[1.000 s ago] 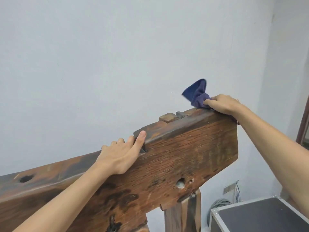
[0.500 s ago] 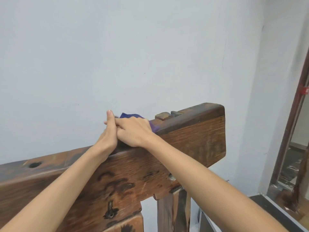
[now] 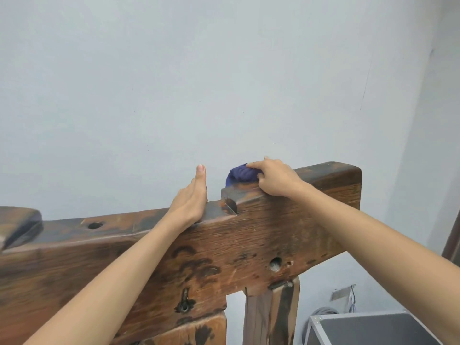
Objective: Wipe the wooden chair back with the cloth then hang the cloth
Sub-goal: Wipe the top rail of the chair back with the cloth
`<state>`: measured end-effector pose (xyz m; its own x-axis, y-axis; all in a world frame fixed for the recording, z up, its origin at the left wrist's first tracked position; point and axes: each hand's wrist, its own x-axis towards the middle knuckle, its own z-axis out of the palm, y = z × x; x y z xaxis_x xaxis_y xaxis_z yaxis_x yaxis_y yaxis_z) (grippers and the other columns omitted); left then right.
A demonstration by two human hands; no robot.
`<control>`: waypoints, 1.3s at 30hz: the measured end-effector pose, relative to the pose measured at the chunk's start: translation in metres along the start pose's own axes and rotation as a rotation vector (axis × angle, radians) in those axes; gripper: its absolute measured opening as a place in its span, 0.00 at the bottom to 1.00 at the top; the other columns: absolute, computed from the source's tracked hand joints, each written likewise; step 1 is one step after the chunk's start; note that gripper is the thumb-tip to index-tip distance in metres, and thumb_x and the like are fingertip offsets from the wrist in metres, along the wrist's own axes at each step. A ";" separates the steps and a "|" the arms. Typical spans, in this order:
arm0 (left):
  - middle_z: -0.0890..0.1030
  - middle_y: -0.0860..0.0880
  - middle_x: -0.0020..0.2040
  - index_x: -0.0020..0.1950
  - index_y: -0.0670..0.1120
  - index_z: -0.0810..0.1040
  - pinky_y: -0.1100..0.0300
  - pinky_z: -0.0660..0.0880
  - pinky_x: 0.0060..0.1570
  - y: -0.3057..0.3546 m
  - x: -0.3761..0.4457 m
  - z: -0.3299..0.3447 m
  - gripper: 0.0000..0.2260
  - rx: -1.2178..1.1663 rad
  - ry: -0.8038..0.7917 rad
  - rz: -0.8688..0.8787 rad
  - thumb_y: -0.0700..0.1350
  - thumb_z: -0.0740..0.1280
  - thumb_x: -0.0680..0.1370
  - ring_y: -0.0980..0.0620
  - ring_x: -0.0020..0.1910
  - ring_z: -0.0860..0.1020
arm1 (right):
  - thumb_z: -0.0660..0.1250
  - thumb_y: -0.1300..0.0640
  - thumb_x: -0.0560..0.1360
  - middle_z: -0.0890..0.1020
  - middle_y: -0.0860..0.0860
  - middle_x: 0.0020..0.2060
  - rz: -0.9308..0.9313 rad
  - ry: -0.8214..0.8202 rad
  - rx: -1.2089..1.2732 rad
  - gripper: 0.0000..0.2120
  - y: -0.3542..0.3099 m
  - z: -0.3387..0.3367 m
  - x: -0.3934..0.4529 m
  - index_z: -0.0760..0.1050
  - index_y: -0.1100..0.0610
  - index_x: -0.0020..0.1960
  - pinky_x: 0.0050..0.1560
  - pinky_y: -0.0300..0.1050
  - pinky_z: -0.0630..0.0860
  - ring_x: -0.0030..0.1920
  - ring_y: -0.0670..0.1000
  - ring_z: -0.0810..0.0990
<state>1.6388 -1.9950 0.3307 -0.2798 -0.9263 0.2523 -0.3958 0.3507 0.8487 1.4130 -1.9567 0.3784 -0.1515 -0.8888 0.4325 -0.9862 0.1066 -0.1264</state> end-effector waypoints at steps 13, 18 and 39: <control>0.82 0.51 0.50 0.49 0.51 0.81 0.47 0.68 0.55 -0.001 0.012 0.020 0.46 0.342 -0.088 0.147 0.76 0.30 0.71 0.47 0.54 0.77 | 0.73 0.44 0.69 0.85 0.56 0.39 0.471 -0.051 -0.043 0.13 0.183 -0.087 0.018 0.83 0.55 0.38 0.42 0.49 0.76 0.44 0.57 0.81; 0.82 0.51 0.54 0.51 0.52 0.83 0.44 0.67 0.62 -0.002 0.014 0.015 0.47 0.287 -0.097 0.112 0.77 0.31 0.68 0.46 0.59 0.77 | 0.76 0.41 0.67 0.85 0.51 0.43 0.472 -0.351 -0.338 0.19 0.159 -0.108 0.048 0.82 0.56 0.46 0.41 0.46 0.75 0.46 0.52 0.82; 0.80 0.54 0.65 0.68 0.51 0.78 0.45 0.76 0.64 0.003 -0.038 0.000 0.27 -0.072 -0.163 0.542 0.64 0.67 0.73 0.52 0.65 0.77 | 0.81 0.57 0.68 0.81 0.50 0.41 -0.259 0.002 0.890 0.26 -0.015 -0.065 -0.070 0.77 0.48 0.63 0.44 0.37 0.78 0.41 0.45 0.82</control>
<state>1.6484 -1.9591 0.3241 -0.5601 -0.5814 0.5902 -0.0988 0.7542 0.6491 1.4340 -1.8668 0.4079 0.0656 -0.8361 0.5446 -0.5749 -0.4778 -0.6643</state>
